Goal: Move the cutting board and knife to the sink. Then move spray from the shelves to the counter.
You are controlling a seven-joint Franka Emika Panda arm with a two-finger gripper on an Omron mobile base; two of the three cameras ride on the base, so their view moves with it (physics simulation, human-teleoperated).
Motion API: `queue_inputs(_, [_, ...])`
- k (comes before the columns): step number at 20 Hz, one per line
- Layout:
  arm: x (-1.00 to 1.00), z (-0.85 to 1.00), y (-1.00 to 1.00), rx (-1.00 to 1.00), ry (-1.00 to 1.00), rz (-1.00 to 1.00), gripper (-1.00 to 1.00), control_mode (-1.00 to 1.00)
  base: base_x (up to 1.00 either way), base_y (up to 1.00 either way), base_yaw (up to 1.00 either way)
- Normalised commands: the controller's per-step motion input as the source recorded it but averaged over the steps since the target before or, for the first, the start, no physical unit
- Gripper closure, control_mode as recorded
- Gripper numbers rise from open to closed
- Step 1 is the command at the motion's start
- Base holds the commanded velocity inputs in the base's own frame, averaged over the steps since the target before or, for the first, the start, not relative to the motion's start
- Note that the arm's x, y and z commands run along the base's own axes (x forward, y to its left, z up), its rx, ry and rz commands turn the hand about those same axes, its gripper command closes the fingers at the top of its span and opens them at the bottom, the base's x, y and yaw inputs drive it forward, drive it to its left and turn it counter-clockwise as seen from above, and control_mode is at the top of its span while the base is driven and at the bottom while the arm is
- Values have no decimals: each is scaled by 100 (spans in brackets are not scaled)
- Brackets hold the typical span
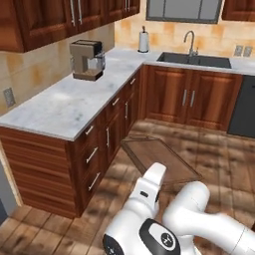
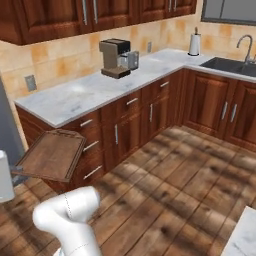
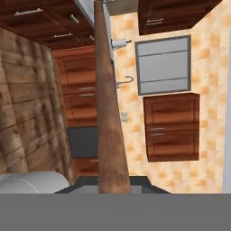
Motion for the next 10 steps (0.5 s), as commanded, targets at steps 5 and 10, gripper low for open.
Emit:
queue_inputs(5, [0,0,0,0,0,0,100,100,89,0,0])
queue_inputs(10, [0,0,0,0,0,0,100,100,87,-2,0])
